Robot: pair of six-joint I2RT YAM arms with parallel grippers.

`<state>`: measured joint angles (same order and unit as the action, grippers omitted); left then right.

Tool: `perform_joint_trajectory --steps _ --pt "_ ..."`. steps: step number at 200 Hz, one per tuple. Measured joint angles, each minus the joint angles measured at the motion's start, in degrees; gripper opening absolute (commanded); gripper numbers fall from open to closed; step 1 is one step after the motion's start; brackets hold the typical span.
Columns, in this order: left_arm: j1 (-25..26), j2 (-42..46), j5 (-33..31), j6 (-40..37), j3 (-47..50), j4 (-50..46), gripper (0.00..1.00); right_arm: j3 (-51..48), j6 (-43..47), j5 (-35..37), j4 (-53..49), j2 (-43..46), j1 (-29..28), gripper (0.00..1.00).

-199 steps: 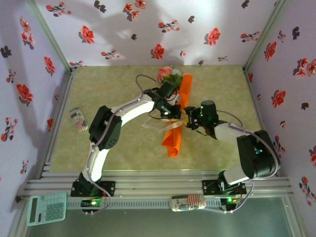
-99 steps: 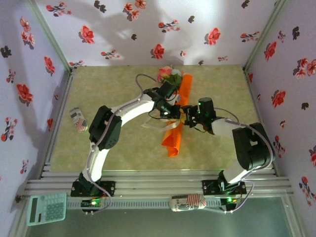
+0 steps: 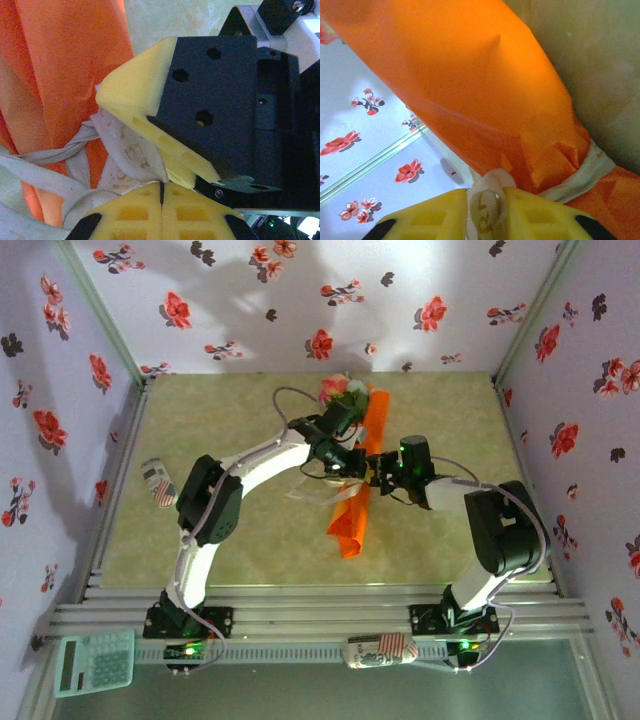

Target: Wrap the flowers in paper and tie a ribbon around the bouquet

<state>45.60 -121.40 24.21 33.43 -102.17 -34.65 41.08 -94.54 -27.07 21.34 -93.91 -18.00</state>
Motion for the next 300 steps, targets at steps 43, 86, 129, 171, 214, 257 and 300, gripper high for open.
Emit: perform_joint_trajectory --steps 43,86,129,171,214,257,300 --pt "0.0 0.4 -0.2 0.1 0.3 0.9 0.00 -0.2 -1.4 0.0 1.4 0.0 0.0 0.04" --pt "0.1 2.5 -0.2 1.4 3.9 2.9 0.24 -3.7 -3.5 0.4 4.6 0.0 0.0 0.00" --pt "0.1 7.1 -2.0 9.5 8.9 4.3 0.43 -6.8 -5.2 2.4 7.8 0.8 -0.1 0.00" --pt "-0.1 15.8 -4.8 38.3 17.6 6.8 0.46 -8.2 -6.7 4.3 11.3 2.1 -0.7 0.00" --pt "2.1 23.1 -9.6 68.1 24.8 11.2 0.49 -9.7 -9.1 6.0 14.9 2.1 -1.9 0.00" --pt "4.6 21.9 -14.5 81.4 29.5 19.7 0.52 -11.3 -11.0 7.2 18.0 2.1 -2.8 0.00" --pt "5.4 17.9 -18.8 84.8 28.6 23.9 0.57 -12.6 -12.0 8.1 19.5 2.1 -3.1 0.00"
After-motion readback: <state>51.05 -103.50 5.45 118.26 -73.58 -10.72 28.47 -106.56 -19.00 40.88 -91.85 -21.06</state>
